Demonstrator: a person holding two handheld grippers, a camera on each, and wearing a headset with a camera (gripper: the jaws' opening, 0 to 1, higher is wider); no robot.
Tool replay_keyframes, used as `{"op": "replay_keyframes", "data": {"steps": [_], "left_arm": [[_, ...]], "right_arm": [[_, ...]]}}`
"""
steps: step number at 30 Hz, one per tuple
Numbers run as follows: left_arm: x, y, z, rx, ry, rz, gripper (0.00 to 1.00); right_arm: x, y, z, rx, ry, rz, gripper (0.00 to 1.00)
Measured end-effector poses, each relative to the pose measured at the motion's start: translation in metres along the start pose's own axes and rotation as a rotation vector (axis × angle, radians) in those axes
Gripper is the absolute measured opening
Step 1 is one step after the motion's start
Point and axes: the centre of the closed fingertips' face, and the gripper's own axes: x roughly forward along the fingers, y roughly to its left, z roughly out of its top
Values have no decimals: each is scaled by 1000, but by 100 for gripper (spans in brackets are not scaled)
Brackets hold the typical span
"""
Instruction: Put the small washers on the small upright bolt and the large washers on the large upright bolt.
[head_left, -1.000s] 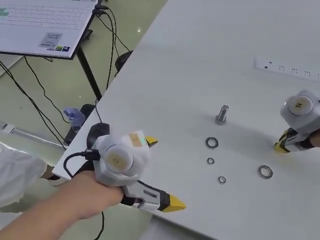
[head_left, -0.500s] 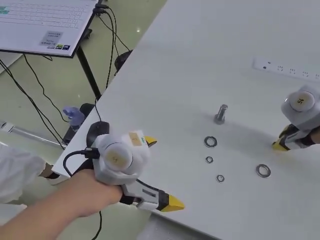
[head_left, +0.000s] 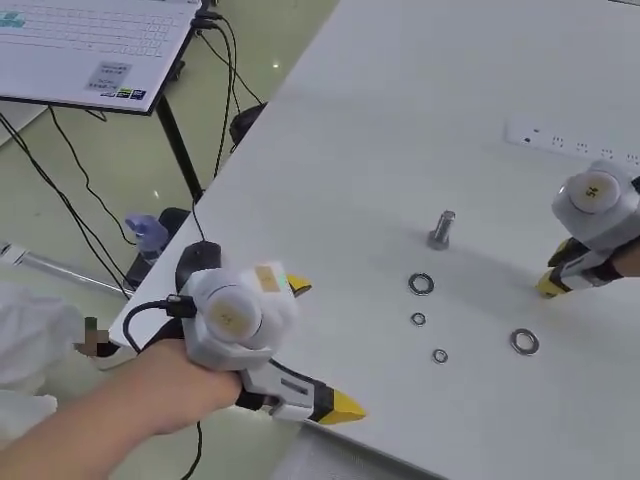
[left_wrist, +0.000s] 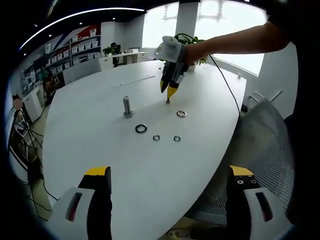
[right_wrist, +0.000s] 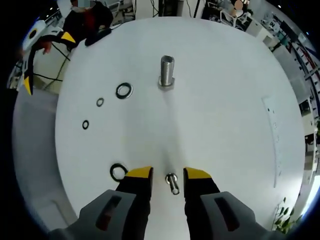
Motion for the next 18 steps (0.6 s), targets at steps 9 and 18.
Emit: {"op": "replay_keyframes", "data": {"steps": [9,18], "left_arm": [[-5,3,3,0,-10,9,96],[-5,2,3,7,-10,0,97]], "right_arm": [[-5,14,21,-48,-14,5,27],[-6,36,42,-85,-35,26,27]]}}
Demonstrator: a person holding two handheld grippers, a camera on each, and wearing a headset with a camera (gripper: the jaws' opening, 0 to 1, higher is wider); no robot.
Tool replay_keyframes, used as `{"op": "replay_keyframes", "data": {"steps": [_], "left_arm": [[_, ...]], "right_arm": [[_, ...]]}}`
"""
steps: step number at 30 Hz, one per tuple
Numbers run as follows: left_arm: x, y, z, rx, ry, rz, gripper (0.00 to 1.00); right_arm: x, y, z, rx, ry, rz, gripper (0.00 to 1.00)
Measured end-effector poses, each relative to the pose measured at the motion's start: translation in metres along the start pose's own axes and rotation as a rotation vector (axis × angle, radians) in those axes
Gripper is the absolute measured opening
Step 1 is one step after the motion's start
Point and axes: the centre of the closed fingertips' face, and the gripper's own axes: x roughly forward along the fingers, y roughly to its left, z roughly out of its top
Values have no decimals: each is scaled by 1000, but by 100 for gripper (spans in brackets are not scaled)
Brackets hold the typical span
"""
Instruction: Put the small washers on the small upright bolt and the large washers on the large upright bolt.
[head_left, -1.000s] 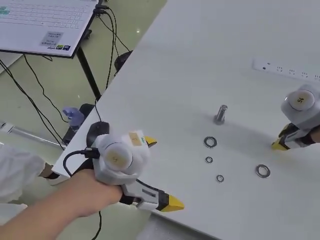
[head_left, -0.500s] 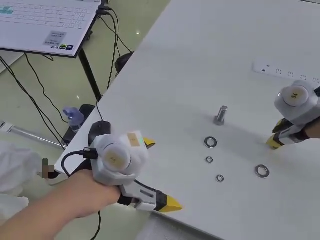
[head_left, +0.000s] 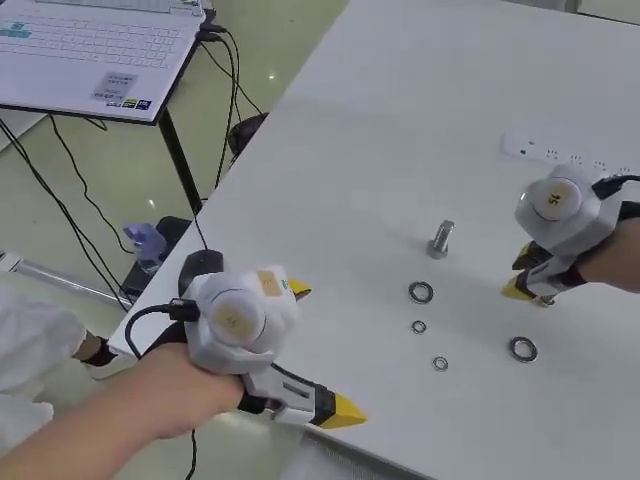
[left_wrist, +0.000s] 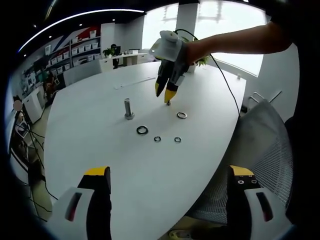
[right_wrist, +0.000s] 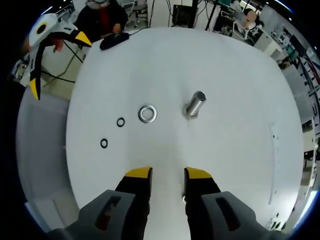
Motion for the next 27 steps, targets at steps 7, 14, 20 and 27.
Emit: {"op": "replay_keyframes", "data": {"steps": [7,14,20,27], "left_arm": [[-3,1,0,7,0,-3,97],[-4,-1,0,16,8,-2,97],[-4,-3,2,39,11,-3,97],[-4,-4,1,40,9,-5,96]], "right_arm": [[0,16,11,-21,-13,11,28],[2,38,21,-51,-26,38,29],[3,57,26,-77,-35,53,30],[7,74,27,-89,-47,68,30]]}}
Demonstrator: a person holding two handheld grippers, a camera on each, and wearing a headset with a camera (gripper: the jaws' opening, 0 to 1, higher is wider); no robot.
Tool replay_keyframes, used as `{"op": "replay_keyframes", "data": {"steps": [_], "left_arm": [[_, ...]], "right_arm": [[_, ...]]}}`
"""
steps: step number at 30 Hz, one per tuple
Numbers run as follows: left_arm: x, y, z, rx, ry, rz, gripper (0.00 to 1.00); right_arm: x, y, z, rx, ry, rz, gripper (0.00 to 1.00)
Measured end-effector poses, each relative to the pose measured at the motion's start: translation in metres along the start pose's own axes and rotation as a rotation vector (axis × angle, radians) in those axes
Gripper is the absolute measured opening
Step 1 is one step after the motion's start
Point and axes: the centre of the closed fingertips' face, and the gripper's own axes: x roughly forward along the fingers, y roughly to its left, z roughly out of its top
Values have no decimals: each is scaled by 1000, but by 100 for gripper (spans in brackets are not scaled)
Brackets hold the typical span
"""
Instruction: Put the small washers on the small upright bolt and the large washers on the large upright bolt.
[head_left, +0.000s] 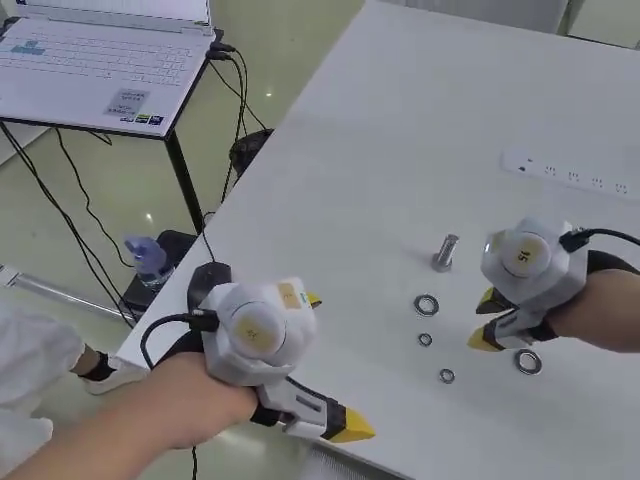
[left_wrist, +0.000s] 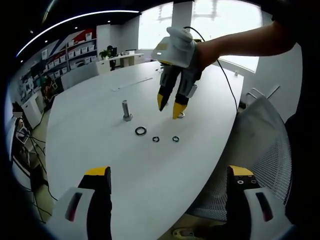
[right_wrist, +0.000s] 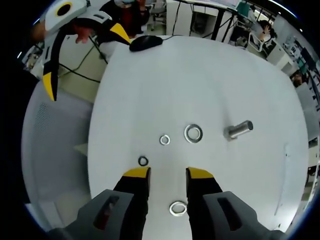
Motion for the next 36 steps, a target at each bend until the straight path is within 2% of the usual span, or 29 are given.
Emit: {"op": "replay_keyframes", "data": {"steps": [11,15,20,30,36], "left_arm": [[-2,-2,1,2,-6,-3,95],[-2,-2,0,-1,-4,-1,95],[-4,-4,-1,-5,-8,-1,95],[-4,-4,-3,1,-3,2,94],[-5,-1,-2,-2,-9,7,94]], "right_arm": [[14,18,-5,-7,-12,23,30],[21,23,-5,12,-39,33,30],[32,28,-11,10,-26,34,29],[50,33,-12,-11,1,28,28],[52,35,-10,-23,5,28,28]]}}
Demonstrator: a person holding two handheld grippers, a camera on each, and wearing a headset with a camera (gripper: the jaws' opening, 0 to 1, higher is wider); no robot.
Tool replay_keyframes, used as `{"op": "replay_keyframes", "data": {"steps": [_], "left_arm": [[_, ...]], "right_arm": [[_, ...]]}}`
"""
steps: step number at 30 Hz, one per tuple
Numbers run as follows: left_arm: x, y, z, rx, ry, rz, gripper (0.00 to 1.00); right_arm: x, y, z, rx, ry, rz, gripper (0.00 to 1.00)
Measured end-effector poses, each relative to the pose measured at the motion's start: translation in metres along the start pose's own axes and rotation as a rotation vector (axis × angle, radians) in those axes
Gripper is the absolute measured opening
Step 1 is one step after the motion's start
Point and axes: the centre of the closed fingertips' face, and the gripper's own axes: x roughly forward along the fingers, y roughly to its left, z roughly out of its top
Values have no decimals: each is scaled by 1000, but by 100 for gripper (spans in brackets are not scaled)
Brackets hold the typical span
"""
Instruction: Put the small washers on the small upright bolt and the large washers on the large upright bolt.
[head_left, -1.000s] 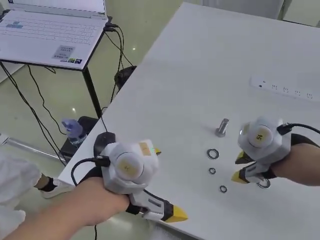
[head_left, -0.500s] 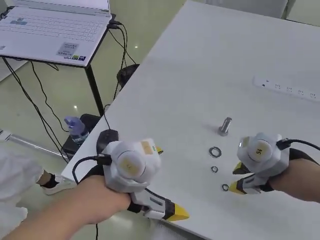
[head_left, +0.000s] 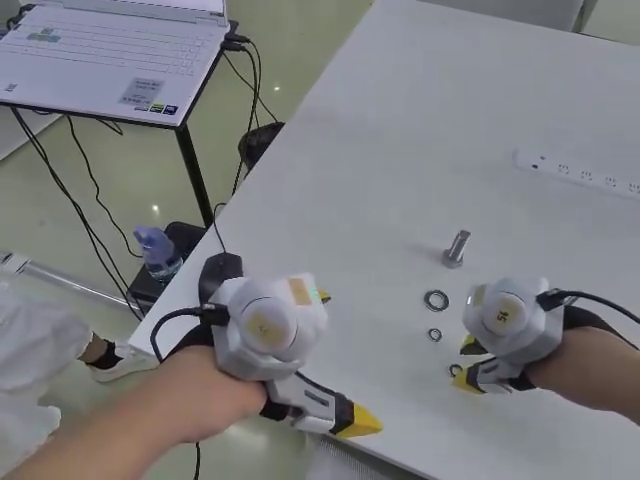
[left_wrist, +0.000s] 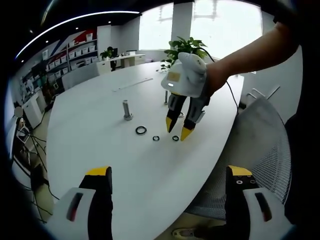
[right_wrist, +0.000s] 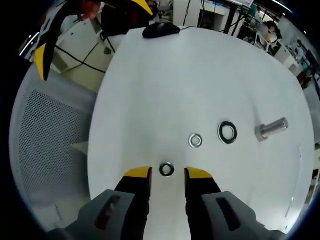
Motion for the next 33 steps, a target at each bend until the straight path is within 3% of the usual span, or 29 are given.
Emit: {"op": "replay_keyframes", "data": {"steps": [20,33], "left_arm": [[3,7,-3,-6,-4,22,93],[6,4,-2,-11,-13,6,93]], "right_arm": [[5,2,-4,-12,22,-5,25],[5,2,-3,-15,38,-10,21]]}}
